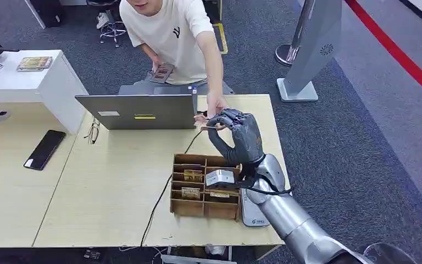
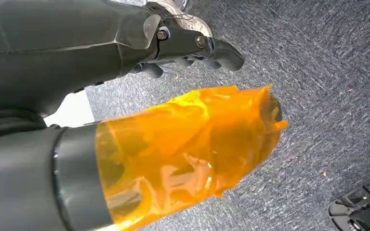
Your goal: Pass the card to the sensor for recognition and then transmit it.
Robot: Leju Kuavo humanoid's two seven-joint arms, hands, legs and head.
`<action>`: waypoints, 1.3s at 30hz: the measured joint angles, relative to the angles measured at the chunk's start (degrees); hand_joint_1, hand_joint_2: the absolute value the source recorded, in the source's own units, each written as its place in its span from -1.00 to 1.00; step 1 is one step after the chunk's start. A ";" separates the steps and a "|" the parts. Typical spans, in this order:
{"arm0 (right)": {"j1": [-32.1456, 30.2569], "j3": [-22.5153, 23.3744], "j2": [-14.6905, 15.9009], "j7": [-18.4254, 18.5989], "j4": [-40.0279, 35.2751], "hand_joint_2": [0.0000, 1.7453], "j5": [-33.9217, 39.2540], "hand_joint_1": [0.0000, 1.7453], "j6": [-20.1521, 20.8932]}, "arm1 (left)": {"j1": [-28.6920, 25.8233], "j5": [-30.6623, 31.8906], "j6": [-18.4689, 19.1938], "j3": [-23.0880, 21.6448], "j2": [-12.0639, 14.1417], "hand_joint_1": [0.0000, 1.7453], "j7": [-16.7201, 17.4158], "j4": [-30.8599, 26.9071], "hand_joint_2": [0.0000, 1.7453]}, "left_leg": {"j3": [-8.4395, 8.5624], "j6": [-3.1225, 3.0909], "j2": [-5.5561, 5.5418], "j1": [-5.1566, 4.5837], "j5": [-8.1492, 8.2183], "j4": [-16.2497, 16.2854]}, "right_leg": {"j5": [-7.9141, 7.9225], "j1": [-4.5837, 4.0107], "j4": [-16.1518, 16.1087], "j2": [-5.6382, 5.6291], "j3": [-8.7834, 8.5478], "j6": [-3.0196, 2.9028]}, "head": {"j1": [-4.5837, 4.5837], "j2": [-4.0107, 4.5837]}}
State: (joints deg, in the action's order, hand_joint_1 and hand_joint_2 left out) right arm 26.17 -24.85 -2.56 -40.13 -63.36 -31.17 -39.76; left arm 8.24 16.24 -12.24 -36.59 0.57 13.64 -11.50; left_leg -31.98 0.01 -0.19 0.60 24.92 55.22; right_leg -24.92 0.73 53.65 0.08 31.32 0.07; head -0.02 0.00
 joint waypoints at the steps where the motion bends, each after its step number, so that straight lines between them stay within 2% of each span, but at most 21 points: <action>1: 0.00 0.07 0.00 0.00 0.00 1.00 0.02 0.70 0.00 | 0.00 -0.05 0.00 0.00 0.00 -1.00 0.00 0.00 -1.00 | 0.00 0.00 0.00 0.00 0.00 0.00 | 0.00 0.00 0.00 0.00 0.00 0.00 | 0.00 0.00; 9: -0.01 0.26 0.00 0.00 0.18 1.00 0.57 0.76 0.00 | 0.00 -0.15 0.04 0.00 0.00 -1.00 0.00 0.00 -1.00 | 0.00 0.00 0.00 0.00 0.00 0.00 | 0.00 0.00 0.00 0.00 0.00 0.00 | 0.00 0.00; 15: -0.13 0.42 0.00 0.04 0.94 1.00 5.17 0.80 0.00 | -0.01 -0.24 0.00 0.02 -0.02 -1.00 0.00 0.00 -1.00 | 0.00 0.00 0.00 0.00 0.00 0.00 | 0.00 0.00 0.00 0.00 0.01 0.00 | 0.00 0.00; 26: -1.87 1.81 1.60 4.94 1.95 1.00 13.92 0.84 0.02 | -0.25 -0.88 -0.44 0.66 -0.04 -1.00 -0.20 0.00 -1.00 | 0.00 0.00 0.00 0.00 0.01 0.00 | 0.00 0.00 -0.01 0.00 0.01 0.00 | 0.00 0.00; 36: -3.92 3.78 4.85 8.26 1.92 1.00 14.36 0.84 0.00 | -0.92 -1.53 -1.05 1.88 -0.04 -1.00 -0.55 0.00 -1.00 | 0.00 0.00 0.01 -0.01 0.01 0.00 | 0.00 0.00 -0.01 -0.01 0.02 0.00 | 0.00 0.00; 39: -4.16 4.61 5.88 9.48 1.99 1.00 14.56 0.78 0.44 | -1.01 -1.73 -1.14 2.25 -0.04 -1.00 -0.61 0.00 -1.00 | 0.00 0.00 0.00 0.00 0.01 0.00 | 0.00 0.00 -0.01 0.00 0.01 0.00 | 0.00 0.00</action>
State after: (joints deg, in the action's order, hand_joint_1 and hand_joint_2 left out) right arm 22.01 -20.24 3.32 -30.64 -61.38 -16.61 -39.32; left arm 7.24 14.51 -13.38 -34.34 0.52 13.03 -11.50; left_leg -31.98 0.01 -0.18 0.59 24.93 55.22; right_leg -24.92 0.74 53.64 0.08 31.33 0.07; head -0.02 0.00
